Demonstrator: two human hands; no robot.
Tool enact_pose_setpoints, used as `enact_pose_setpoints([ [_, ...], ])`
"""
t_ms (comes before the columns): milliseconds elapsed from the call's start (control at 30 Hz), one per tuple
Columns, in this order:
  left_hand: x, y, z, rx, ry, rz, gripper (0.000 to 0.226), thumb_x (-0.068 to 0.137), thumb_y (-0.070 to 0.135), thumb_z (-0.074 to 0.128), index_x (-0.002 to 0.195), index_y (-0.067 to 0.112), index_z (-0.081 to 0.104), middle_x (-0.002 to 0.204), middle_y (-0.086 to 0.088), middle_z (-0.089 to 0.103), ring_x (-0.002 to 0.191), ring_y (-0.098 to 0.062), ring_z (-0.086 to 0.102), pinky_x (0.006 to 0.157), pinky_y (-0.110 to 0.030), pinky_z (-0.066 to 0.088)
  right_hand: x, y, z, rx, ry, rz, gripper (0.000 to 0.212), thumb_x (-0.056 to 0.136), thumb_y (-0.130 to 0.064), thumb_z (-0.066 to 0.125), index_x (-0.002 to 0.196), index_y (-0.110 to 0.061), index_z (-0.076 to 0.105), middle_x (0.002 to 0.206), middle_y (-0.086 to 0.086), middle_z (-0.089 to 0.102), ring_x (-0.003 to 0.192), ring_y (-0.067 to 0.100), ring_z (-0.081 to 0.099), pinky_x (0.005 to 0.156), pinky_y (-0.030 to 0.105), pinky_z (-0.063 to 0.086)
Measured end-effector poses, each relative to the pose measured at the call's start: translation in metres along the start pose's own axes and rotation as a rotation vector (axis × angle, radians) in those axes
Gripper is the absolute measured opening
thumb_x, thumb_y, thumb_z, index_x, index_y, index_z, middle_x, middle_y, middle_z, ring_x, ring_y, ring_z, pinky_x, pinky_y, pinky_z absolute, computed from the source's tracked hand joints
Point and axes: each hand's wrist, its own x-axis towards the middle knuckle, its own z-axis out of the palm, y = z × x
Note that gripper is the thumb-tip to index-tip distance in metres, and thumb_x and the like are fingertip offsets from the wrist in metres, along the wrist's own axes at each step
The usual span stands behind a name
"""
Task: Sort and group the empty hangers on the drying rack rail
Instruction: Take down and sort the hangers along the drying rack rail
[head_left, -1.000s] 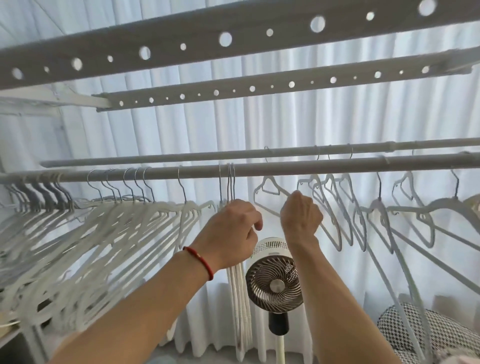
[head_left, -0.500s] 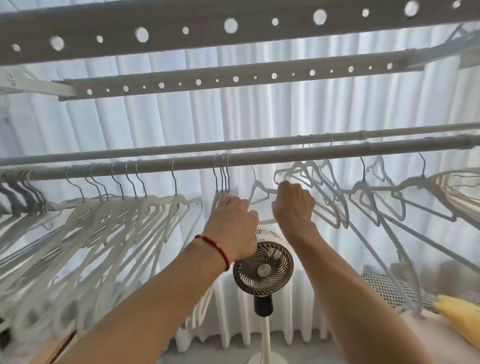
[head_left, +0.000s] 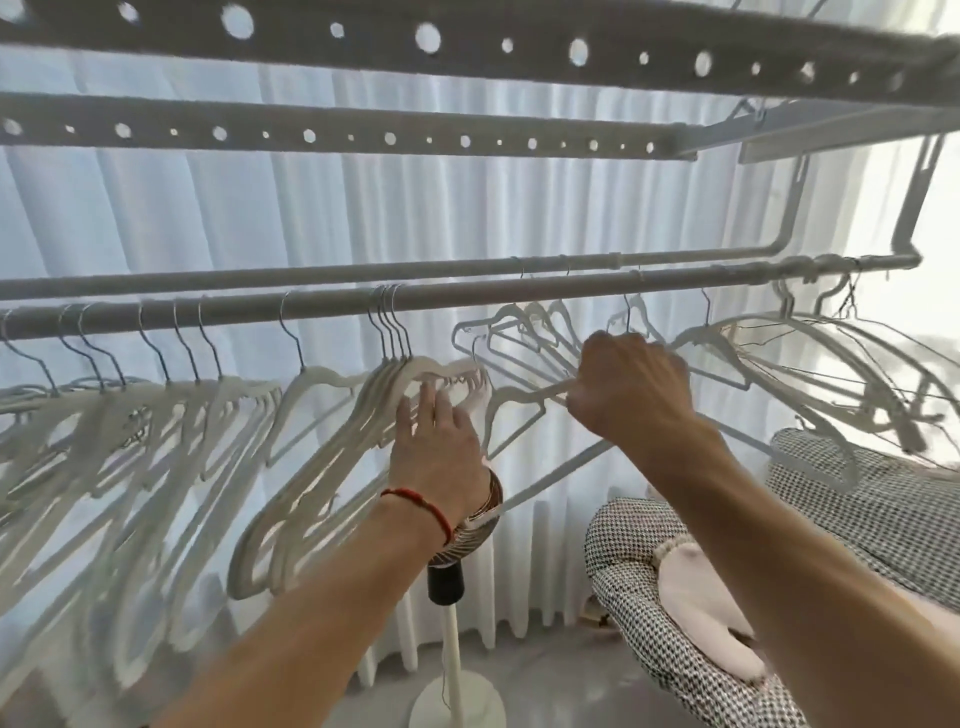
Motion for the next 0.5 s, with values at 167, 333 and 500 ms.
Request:
enact_pose_setpoints([
  [167,-0.019,0.013,0.007,-0.36,0.081,0.039,0.06,0.099,0.039,0.046,0.149,0.009,0.035,0.151,-0.01,0.04,0.141,-0.025,0.038,0.116,-0.038,0.036,-0.005,0.032,-0.028,0.051,-0.037,-0.029,0.019,0.081,-0.034,0.064,0.093,-0.021,0.072,0.074,0.0,0.055,0.078,0.029,0.055,0.07,0.034,0.039],
  [333,-0.04,0.041,0.008,-0.466,0.141,-0.078,0.064,0.1,0.047,0.043,0.154,0.018,0.023,0.133,-0.007,0.06,0.116,-0.026,0.062,0.096,-0.043,0.052,0.004,0.079,-0.037,0.209,0.014,-0.099,0.036,0.086,-0.058,0.069,0.072,-0.025,0.074,0.063,-0.006,0.066,0.07,0.021,0.064,0.065,0.032,0.043],
  [500,-0.061,0.033,-0.006,-0.913,0.144,-0.177,0.026,0.099,0.055,0.045,0.114,0.034,0.051,0.077,0.007,0.066,0.067,-0.01,0.065,0.066,-0.038,0.058,0.025,0.114,-0.032,0.419,-0.046,-0.226,0.046,0.082,-0.062,0.071,0.051,-0.028,0.069,0.049,-0.01,0.065,0.055,0.008,0.064,0.06,0.031,0.052],
])
